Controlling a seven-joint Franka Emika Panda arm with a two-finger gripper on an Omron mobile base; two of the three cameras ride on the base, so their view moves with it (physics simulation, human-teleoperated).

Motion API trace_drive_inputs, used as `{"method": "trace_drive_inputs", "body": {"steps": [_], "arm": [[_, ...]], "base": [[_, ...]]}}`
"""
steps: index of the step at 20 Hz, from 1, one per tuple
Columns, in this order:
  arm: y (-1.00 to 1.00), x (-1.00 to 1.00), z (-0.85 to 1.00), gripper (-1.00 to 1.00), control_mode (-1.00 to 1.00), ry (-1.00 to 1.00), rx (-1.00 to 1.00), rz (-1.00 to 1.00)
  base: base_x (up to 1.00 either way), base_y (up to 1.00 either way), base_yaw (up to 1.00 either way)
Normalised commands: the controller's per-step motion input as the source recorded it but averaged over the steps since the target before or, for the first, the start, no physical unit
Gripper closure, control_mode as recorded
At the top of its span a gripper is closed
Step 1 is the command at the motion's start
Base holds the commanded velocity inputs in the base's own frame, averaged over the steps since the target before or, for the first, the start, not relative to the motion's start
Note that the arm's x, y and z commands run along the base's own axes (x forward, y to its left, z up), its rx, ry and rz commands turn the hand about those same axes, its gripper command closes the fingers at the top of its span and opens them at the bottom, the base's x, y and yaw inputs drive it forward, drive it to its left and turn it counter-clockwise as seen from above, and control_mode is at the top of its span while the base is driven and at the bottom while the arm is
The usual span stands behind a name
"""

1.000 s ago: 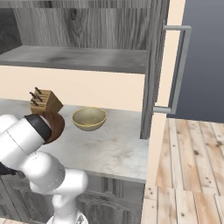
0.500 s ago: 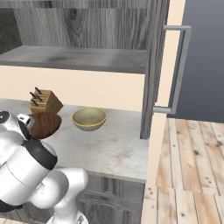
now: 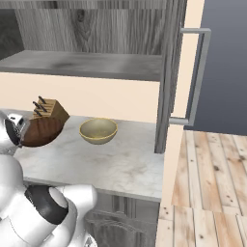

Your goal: Open the cabinet. Pick the bowls from the counter and place them in the cabinet. Then close the cabinet.

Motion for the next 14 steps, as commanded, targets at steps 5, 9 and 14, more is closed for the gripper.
{"method": "trace_drive_inputs", "body": {"steps": [5, 9, 14], "arm": [[-0.44, -0.55, 0.49, 1.0, -1.0, 0.04, -0.05, 0.0], [-0.41, -0.53, 0.39, 1.0, -1.0, 0.0, -0.04, 0.0], [-0.31, -0.38, 0.3, 1.0, -1.0, -0.01, -0.05, 0.0]], "base": [[0.0, 0.0, 0.0], [0.0, 0.0, 0.0], [0.0, 0.0, 0.0]]}}
